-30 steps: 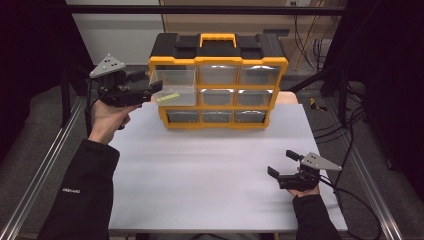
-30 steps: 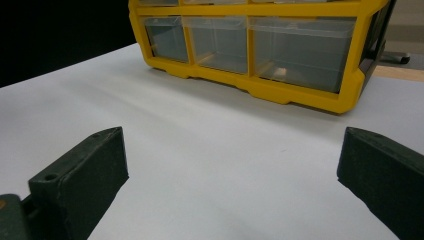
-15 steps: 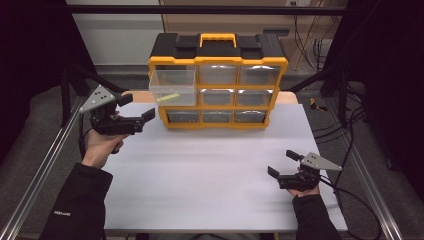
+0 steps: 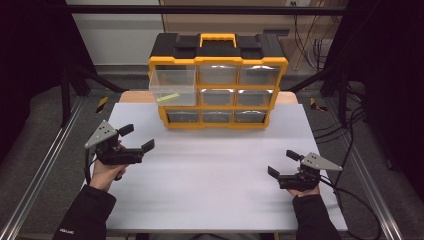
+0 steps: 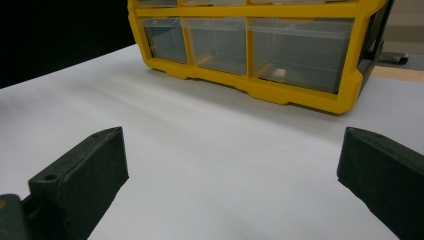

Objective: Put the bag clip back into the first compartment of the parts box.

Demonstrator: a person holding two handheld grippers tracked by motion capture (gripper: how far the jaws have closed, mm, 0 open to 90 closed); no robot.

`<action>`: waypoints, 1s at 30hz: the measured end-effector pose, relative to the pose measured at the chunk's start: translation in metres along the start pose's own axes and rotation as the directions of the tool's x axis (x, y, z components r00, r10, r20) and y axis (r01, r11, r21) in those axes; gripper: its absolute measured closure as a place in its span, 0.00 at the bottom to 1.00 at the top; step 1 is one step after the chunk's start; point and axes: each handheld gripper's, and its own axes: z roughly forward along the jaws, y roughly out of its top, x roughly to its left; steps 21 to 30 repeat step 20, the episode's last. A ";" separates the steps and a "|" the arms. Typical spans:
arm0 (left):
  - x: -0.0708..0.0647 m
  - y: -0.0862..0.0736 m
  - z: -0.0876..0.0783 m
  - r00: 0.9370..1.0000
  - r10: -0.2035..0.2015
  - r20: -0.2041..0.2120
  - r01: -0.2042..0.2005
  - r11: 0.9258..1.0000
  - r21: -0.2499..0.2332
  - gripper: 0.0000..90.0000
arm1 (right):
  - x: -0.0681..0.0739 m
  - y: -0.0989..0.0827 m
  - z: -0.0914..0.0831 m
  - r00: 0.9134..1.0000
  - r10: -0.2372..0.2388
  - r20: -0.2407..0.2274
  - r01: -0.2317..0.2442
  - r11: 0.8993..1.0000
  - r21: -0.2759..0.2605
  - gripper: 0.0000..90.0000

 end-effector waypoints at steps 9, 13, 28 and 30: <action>0.010 -0.040 -0.007 1.000 -0.016 -0.016 0.017 0.999 0.029 0.01 | 0.000 0.000 0.001 1.000 -0.001 0.000 0.001 1.000 0.003 0.01; 0.013 -0.050 -0.010 1.000 -0.020 -0.021 0.021 0.999 0.044 0.01 | 0.000 -0.001 0.001 1.000 -0.001 0.000 0.001 1.000 0.010 0.00; 0.016 -0.060 -0.012 0.999 0.000 -0.045 0.005 0.995 0.098 0.00 | 0.000 -0.001 0.002 1.000 0.000 -0.002 0.000 1.000 0.013 0.00; 0.016 -0.060 -0.012 0.999 0.000 -0.045 0.005 0.995 0.098 0.00 | 0.000 -0.001 0.002 1.000 0.000 -0.002 0.000 1.000 0.013 0.00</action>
